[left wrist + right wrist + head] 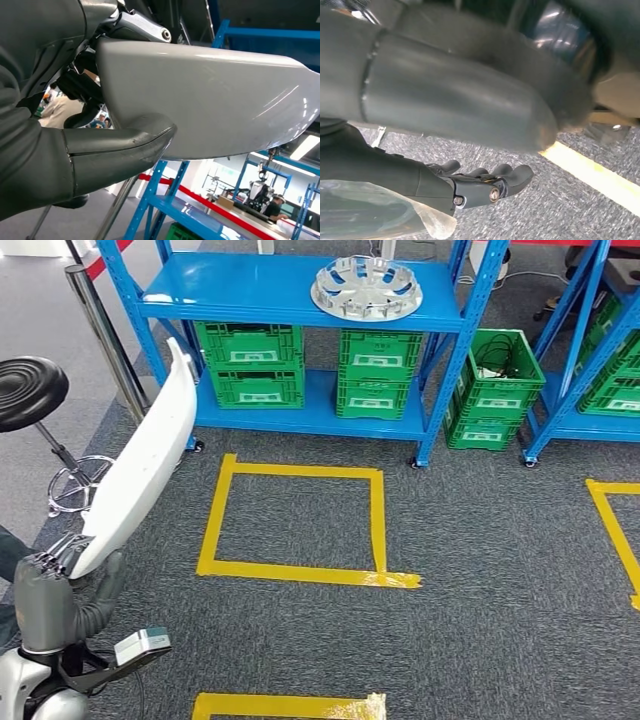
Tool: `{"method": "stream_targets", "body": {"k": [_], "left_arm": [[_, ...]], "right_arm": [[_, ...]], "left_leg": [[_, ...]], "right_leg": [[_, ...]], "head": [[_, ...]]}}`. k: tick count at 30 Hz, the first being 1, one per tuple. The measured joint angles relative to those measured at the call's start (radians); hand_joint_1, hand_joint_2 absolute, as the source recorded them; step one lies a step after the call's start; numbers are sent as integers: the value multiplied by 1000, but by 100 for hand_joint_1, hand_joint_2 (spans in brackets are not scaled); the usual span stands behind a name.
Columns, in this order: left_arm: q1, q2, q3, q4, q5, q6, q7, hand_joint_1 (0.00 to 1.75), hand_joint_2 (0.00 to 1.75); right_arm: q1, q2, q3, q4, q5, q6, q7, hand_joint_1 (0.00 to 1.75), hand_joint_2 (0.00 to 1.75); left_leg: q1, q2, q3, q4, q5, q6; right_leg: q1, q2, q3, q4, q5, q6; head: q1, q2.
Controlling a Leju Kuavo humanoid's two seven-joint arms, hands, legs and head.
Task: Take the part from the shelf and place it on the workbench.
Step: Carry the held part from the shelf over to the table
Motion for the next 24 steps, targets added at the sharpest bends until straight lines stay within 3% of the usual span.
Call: {"method": "stream_targets", "body": {"k": [2, 3, 6, 8, 10, 12, 13, 14, 16, 18, 21, 24], "left_arm": [[-1, 0, 0, 0, 0, 0, 0, 175, 175], [-2, 0, 0, 0, 0, 0, 0, 175, 175], [-6, 1, -3, 0, 1, 0, 0, 175, 175], [-9, 3, -4, 0, 4, 0, 0, 175, 175], [-10, 5, -5, 2, 7, 0, 1, 175, 175], [-10, 5, -8, 6, 9, 0, 3, 175, 175], [-10, 5, -9, 7, 9, 0, 3, 175, 175], [-10, 6, -9, 8, 10, 0, 3, 175, 175], [-11, 7, -9, 8, 11, 0, 3, 175, 175], [-14, 8, -9, 8, 12, 0, 3, 175, 175], [-13, 8, -10, 8, 15, 0, 6, 175, 175], [-13, 8, -10, 8, 15, 0, 6, 175, 175]], "right_arm": [[-1, 0, 0, 0, 0, 1, 0, 0, 0], [-1, 0, 0, 0, 0, 2, 0, 0, 0], [0, 0, 0, 0, 0, 4, 2, 0, 0], [-1, 0, 0, 0, 0, 5, 5, 0, 0], [-2, 0, 0, 0, 1, 5, 5, 0, 0], [0, 0, 0, 0, 1, 6, 5, 0, 0], [1, 0, 0, 0, 1, 6, 5, 0, 0], [1, 0, 0, 0, 1, 6, 5, 0, 0], [0, 0, 0, -1, 0, 6, 5, 0, 0], [-1, 0, 0, -2, 0, 7, 5, 0, 0], [-1, 0, 0, -2, -2, 8, 5, 0, 0], [-1, 0, 0, -2, -3, 9, 4, 0, 0]], "left_leg": [[-4, -1, -4, 4, 3, -9], [-5, -1, -7, 5, 5, -14], [-4, -2, -14, 10, 6, -31], [-1, -3, -36, 65, -35, -42], [2, -3, -87, 193, -107, -51], [3, -3, -123, 290, -141, -55], [4, -3, -116, 285, -130, -54], [3, -3, -89, 240, -100, -52], [2, -3, -13, 96, -39, -44], [-1, -3, 26, 8, -19, -37], [-3, -5, 23, -6, -18, -37], [-6, -5, 22, -5, -16, -32]], "right_leg": [[2, 1, 65, -121, 31, -7], [3, 1, 78, -145, 33, -11], [3, 2, 76, -150, 39, -25], [-1, 0, 73, -154, 47, -38], [-1, -1, 67, -154, 51, -44], [0, -1, 62, -153, 53, -45], [1, -1, 61, -153, 54, -45], [1, -1, 61, -152, 55, -44], [3, 0, 61, -150, 56, -40], [6, 0, 54, -146, 58, -35], [8, 0, 46, -144, 61, -39], [5, 0, 48, -151, 67, -32]], "head": [[0, 0], [-1, 0], [-1, 0], [-6, 0], [-12, 0], [-12, 0], [-12, 0], [-12, 0], [-12, 0], [-12, 0], [-10, 0], [-11, 0]]}}
